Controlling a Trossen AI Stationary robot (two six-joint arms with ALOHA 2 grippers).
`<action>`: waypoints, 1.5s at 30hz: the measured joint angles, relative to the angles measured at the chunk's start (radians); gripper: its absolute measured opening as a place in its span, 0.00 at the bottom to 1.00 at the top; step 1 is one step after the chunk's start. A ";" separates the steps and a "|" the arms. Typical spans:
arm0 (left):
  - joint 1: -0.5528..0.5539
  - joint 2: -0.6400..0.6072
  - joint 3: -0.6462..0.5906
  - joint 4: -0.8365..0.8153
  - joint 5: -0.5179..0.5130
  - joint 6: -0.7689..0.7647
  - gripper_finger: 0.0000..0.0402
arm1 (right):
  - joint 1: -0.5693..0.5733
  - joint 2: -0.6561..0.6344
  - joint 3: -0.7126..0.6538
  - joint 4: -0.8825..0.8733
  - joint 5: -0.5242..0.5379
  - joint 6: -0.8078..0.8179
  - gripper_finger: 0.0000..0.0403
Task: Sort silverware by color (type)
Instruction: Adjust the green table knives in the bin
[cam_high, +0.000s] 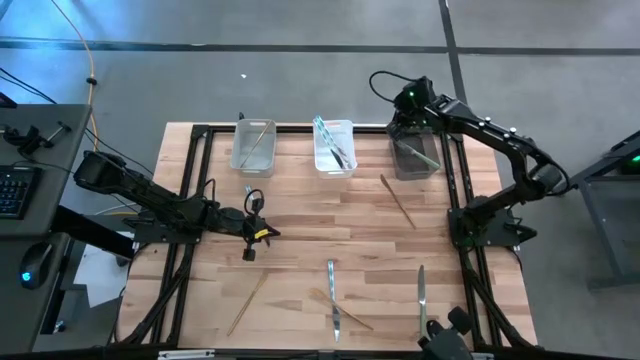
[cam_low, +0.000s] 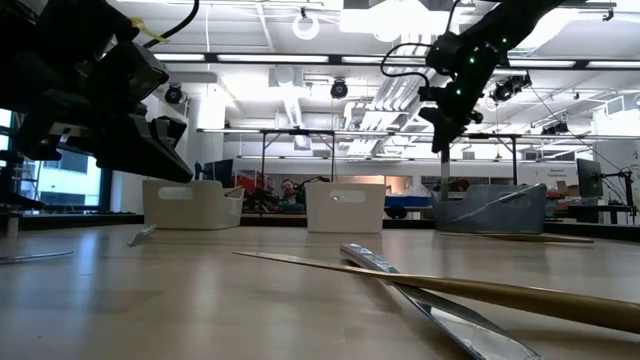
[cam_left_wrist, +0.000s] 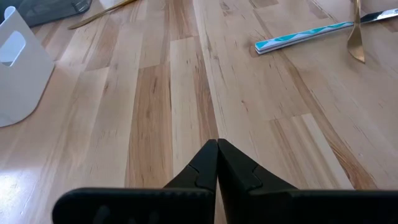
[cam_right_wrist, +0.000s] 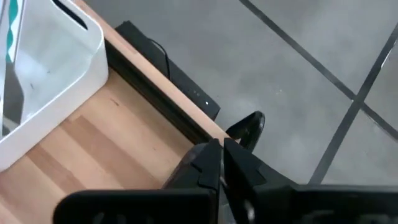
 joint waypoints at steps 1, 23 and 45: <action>0.000 0.000 0.000 0.000 0.000 0.000 0.00 | 0.000 0.000 0.000 0.009 0.000 0.000 0.03; 0.000 0.000 0.000 0.000 0.000 0.000 0.00 | -0.011 0.004 0.014 -0.054 -0.008 -0.006 0.06; 0.000 0.000 0.000 0.000 0.000 0.000 0.00 | 0.041 0.003 -0.131 -0.250 -0.104 0.201 0.39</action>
